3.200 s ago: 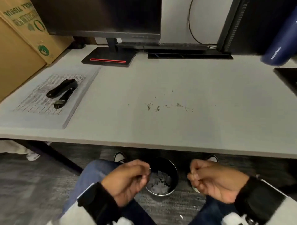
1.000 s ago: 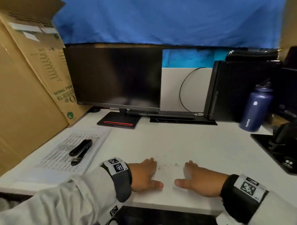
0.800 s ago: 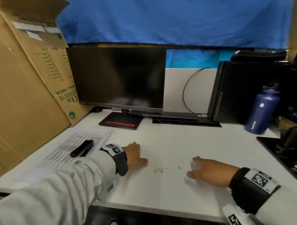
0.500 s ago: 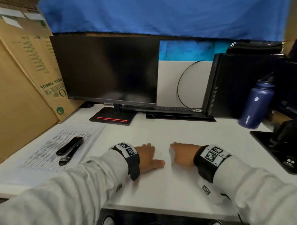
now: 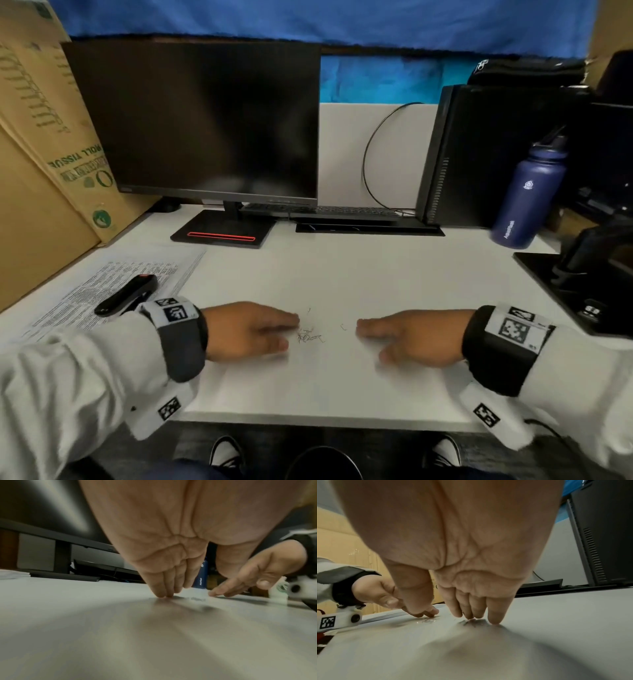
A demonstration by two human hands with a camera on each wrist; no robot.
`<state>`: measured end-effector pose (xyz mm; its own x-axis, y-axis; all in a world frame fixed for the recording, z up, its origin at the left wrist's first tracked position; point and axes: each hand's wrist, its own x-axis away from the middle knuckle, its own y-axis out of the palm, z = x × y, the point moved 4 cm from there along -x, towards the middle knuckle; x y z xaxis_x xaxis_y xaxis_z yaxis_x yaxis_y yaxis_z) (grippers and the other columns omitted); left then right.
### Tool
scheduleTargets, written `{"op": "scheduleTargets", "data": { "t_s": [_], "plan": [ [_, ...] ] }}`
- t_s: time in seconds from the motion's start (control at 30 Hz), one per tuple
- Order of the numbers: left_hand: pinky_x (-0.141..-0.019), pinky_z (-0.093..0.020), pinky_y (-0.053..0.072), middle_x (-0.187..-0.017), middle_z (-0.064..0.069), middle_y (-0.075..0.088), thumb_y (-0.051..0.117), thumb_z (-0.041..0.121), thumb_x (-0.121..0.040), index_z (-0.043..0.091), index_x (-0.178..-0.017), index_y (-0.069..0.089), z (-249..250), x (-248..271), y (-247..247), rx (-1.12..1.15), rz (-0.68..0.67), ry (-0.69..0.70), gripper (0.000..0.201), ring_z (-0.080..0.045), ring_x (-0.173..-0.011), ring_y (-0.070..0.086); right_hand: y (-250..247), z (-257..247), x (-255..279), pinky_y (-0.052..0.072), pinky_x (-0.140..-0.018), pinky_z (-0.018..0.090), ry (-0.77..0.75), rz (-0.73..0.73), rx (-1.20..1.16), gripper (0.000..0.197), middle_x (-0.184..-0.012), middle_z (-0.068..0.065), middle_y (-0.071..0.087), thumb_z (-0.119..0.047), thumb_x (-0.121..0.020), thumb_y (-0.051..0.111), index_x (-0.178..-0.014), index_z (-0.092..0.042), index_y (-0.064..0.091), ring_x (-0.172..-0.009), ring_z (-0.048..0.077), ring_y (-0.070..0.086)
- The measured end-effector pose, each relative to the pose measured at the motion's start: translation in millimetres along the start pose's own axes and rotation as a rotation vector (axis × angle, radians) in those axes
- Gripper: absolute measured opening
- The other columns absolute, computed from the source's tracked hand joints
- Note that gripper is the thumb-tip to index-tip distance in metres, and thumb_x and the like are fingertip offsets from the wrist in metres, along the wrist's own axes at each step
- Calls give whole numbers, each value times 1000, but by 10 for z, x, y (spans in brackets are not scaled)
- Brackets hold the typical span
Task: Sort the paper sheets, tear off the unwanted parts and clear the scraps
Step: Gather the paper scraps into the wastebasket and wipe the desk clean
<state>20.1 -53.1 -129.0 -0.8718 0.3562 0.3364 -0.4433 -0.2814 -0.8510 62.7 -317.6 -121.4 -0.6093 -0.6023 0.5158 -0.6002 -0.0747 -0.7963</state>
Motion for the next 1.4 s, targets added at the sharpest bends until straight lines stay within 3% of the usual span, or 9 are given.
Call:
{"op": "scheduleTargets", "data": {
  "t_s": [0.17,0.37,0.47,0.6,0.73,0.9,1.1,1.27,1.4],
  "plan": [
    [-122,-26,18,-162,13,25,46,44,-101,29,-155,29,287,-303,-132,-192,89,-26,58,-8,-148,26,-77,-160,-183,10,-125,32,-44,138,135,60,-166,-13,9,-34,-103,42,-158,-29,20,-152,9,12],
    [-125,-38,11,-166,10,-6,36,47,-101,28,-159,3,526,-304,227,-428,-117,-4,69,-12,-153,4,178,-288,-191,10,-124,37,-13,6,347,77,-166,-9,-12,-55,-99,32,-158,-26,-8,-154,16,3],
    [-124,-37,17,-165,15,0,32,40,-104,27,-158,13,412,-55,243,-460,-97,65,59,-10,-152,12,233,-202,78,8,-124,36,9,36,351,73,-167,-6,-7,-55,-101,27,-159,-22,-1,-154,17,4],
    [-124,-27,14,-161,21,17,40,40,-103,32,-146,45,128,184,31,-320,-9,39,44,-1,-150,11,84,-63,364,37,-108,30,48,269,120,45,-142,-4,47,-45,-102,35,-138,-21,48,-126,16,49],
    [-112,-26,33,-150,12,43,44,30,-101,31,-133,59,-121,274,-250,-334,149,-187,36,-11,-134,45,-139,320,423,40,-87,21,264,510,-13,35,-124,-5,55,-22,-96,49,-130,-26,54,-107,15,55],
    [-92,-31,45,-131,-11,52,40,25,-100,10,-126,59,-93,142,-189,-422,50,-477,36,-21,-104,53,-110,494,297,44,-83,22,455,361,31,30,-121,1,60,-11,-90,47,-118,-18,58,-102,18,56],
    [-80,-29,48,-108,-3,54,49,13,-90,19,-94,63,187,-129,1,-309,109,-276,16,-26,-96,61,-26,182,-42,48,-83,26,330,317,118,28,-118,5,66,-11,-89,50,-114,-7,64,-107,24,63],
    [-100,-21,37,-129,4,61,44,7,-96,19,-131,61,-38,-23,-283,-253,170,-266,41,-17,-121,55,-67,113,-30,49,-96,29,274,344,118,34,-122,4,62,-6,-92,46,-121,-12,61,-111,22,59],
    [-90,-20,39,-130,2,61,59,20,-91,21,-133,56,-406,182,-389,-342,98,-462,43,-18,-118,56,-136,243,52,49,-93,28,334,343,125,34,-124,5,62,-11,-91,50,-124,-10,59,-112,23,59]
  ]
}}
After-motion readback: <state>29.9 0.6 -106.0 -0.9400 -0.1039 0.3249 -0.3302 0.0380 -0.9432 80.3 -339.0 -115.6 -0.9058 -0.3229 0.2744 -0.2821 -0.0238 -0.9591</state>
